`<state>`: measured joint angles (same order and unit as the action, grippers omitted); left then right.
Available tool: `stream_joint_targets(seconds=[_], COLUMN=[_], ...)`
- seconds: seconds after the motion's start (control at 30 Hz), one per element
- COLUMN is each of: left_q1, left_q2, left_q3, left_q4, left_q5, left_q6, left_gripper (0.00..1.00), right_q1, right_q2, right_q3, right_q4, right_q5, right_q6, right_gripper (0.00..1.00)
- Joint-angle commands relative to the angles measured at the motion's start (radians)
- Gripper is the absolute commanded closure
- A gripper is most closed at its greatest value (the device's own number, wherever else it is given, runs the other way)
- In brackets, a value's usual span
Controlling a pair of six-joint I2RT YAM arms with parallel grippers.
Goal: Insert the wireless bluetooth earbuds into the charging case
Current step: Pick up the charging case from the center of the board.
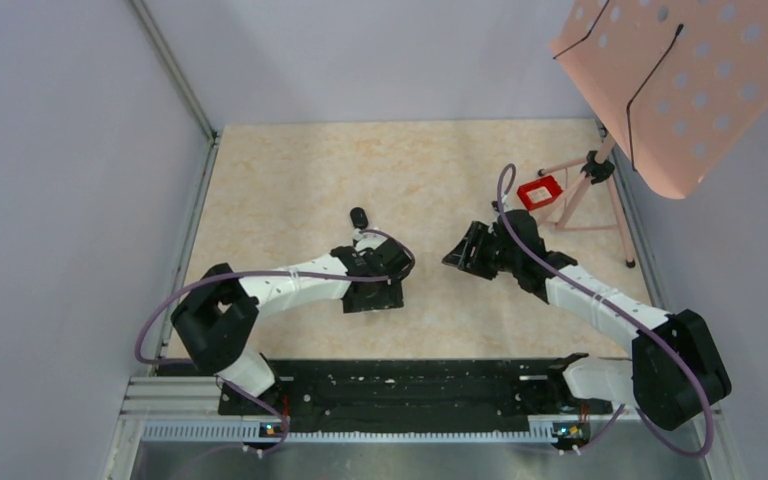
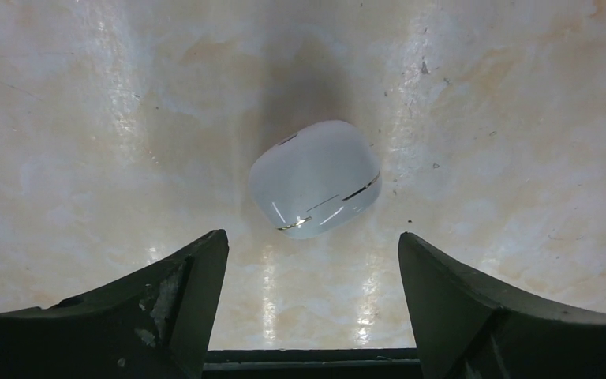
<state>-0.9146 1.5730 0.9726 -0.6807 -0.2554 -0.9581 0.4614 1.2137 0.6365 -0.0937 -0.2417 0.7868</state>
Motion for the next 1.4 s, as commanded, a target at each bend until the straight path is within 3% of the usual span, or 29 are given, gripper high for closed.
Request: stream_joint_targets(seconds=[0.0,0.23,0.53,0.83,1.13,1.27,1.37], left_q1=[0.010,0.007,-0.005,-0.029,-0.029,-0.034,-0.049], left_q2=[0.004,0.081,0.037,0.135,0.187,0.188,0.182], left_q3=[0.030,0.153,0.127,0.145,0.171,0.193,0.208], left_q4=[0.035,-0.077,-0.028,0.006,-0.011,-0.041,-0.061], left_q5=[-0.011,-0.145,-0.067,-0.058,-0.100,-0.126,-0.154], left_q6=[-0.158,0.205,0.450,0.538,0.562,0.557,0.550], left_gripper=[0.16,0.18,0.30,0.26,0.38,0.28,0.26], right_q1=[-0.010,-0.010,-0.010,-0.010,-0.010,-0.010,-0.010], right_q2=[-0.008,-0.018,-0.010,-0.002,-0.010,-0.009,-0.007], right_q3=[0.038,0.031,0.026,0.034,0.032,0.032,0.033], right_q4=[0.039,0.034,0.047,0.049,0.042,0.045,0.046], right_q5=[-0.013,-0.007,-0.008,-0.012,-0.008,-0.009,-0.010], right_q6=[-0.014,-0.015,-0.008,-0.009,-0.009,-0.006,-0.007], right_gripper=[0.50,0.50,0.50,0.50,0.50,0.50,0.50])
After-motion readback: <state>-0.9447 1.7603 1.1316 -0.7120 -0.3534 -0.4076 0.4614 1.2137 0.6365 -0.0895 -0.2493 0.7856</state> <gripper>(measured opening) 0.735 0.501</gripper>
